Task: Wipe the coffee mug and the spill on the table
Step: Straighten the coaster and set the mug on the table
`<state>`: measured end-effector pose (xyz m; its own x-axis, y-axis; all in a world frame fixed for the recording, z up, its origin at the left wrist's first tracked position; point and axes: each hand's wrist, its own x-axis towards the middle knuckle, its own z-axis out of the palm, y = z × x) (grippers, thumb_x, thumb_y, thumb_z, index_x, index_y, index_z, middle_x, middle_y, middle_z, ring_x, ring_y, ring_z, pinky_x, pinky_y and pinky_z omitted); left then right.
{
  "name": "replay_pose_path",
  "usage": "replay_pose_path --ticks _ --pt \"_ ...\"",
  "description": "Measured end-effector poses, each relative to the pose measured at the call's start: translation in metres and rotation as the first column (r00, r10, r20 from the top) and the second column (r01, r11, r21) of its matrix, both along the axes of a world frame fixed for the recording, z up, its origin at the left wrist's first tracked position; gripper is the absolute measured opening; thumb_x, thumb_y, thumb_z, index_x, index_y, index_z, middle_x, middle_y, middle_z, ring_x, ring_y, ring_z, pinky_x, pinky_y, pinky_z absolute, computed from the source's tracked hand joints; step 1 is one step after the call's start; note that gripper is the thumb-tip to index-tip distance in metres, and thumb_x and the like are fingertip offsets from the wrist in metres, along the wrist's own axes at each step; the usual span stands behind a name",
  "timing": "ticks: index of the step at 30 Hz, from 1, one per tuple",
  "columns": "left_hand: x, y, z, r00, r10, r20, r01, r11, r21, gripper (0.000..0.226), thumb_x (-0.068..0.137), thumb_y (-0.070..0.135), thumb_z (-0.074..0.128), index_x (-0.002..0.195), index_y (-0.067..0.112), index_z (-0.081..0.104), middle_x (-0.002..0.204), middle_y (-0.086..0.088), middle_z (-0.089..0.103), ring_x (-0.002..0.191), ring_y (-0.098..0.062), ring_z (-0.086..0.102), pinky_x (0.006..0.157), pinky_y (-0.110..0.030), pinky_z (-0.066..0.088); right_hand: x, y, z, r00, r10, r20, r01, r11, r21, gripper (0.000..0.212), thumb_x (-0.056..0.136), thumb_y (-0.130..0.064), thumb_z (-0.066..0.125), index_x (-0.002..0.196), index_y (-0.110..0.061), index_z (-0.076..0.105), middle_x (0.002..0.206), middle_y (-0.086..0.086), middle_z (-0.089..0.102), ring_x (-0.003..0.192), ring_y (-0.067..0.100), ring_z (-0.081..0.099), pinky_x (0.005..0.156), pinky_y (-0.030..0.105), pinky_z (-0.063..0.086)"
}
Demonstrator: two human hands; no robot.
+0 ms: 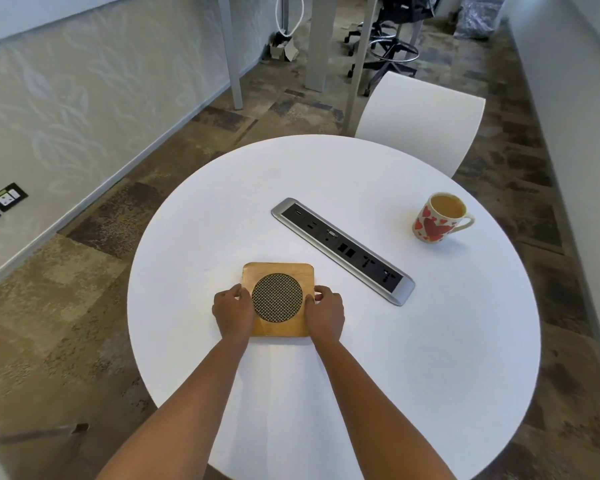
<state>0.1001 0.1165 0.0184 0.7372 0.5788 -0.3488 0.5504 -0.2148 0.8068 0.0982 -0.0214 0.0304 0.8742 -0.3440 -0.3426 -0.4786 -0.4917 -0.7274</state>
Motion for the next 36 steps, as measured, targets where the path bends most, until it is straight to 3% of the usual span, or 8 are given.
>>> replay_pose_path --ticks 7,12,24,27,32,36 --pt "-0.026 -0.059 0.002 0.997 -0.070 -0.006 0.070 0.997 -0.027 0.034 0.091 0.016 0.042 0.108 -0.006 0.061 0.117 -0.028 0.056 0.110 -0.042 0.051 0.095 -0.048 0.044 -0.029 -0.055 -0.001 0.995 -0.097 -0.011 0.097 0.995 -0.035 0.030 0.094 -0.019 0.046 0.122 -0.015 0.056 0.122 0.009 0.054 0.110 0.026 0.054 0.089 0.032 0.042" --pt "-0.040 -0.097 0.001 0.994 -0.105 -0.005 0.104 0.993 -0.057 0.033 0.093 0.018 0.043 0.118 0.004 0.061 0.127 -0.015 0.050 0.116 -0.029 0.048 0.099 -0.038 0.038 -0.047 -0.091 -0.004 0.987 -0.156 -0.027 0.154 0.987 -0.051 0.030 0.094 -0.018 0.044 0.121 -0.016 0.056 0.121 0.008 0.054 0.110 0.026 0.054 0.088 0.032 0.042" --pt "-0.050 -0.137 -0.010 0.973 -0.226 -0.044 0.226 0.974 -0.013 0.033 0.094 0.018 0.041 0.115 0.005 0.063 0.124 -0.015 0.049 0.112 -0.028 0.050 0.092 -0.030 0.035 -0.062 -0.133 -0.013 0.974 -0.214 -0.075 0.206 0.973 -0.104 0.031 0.094 -0.016 0.040 0.121 -0.014 0.057 0.125 0.011 0.052 0.114 0.030 0.051 0.088 0.035 0.042" --pt "-0.049 -0.139 -0.011 0.974 -0.219 -0.051 0.220 0.975 0.021 0.033 0.094 0.018 0.041 0.116 0.005 0.062 0.124 -0.014 0.050 0.113 -0.028 0.050 0.093 -0.031 0.035 -0.062 -0.133 -0.014 0.973 -0.214 -0.086 0.203 0.972 -0.119 0.031 0.095 -0.016 0.039 0.120 -0.014 0.056 0.124 0.011 0.052 0.112 0.030 0.051 0.085 0.035 0.042" --pt "-0.048 -0.140 -0.012 0.981 -0.189 -0.051 0.192 0.978 0.078 0.031 0.094 0.018 0.039 0.094 0.004 0.067 0.114 -0.017 0.054 0.102 -0.031 0.052 0.083 -0.030 0.036 -0.059 -0.134 -0.015 0.978 -0.181 -0.103 0.164 0.974 -0.156 0.027 0.094 -0.017 0.041 0.117 -0.012 0.054 0.121 0.010 0.052 0.111 0.029 0.052 0.081 0.034 0.043" --pt "-0.039 -0.145 -0.004 0.981 -0.194 0.005 0.188 0.955 0.230 0.023 0.092 0.015 0.045 0.105 0.007 0.063 0.115 -0.015 0.056 0.110 -0.031 0.048 0.089 -0.038 0.037 -0.047 -0.144 -0.008 0.987 -0.160 -0.027 0.151 0.964 -0.219 0.027 0.096 -0.021 0.043 0.119 -0.012 0.052 0.118 0.009 0.053 0.112 0.026 0.049 0.082 0.037 0.044"
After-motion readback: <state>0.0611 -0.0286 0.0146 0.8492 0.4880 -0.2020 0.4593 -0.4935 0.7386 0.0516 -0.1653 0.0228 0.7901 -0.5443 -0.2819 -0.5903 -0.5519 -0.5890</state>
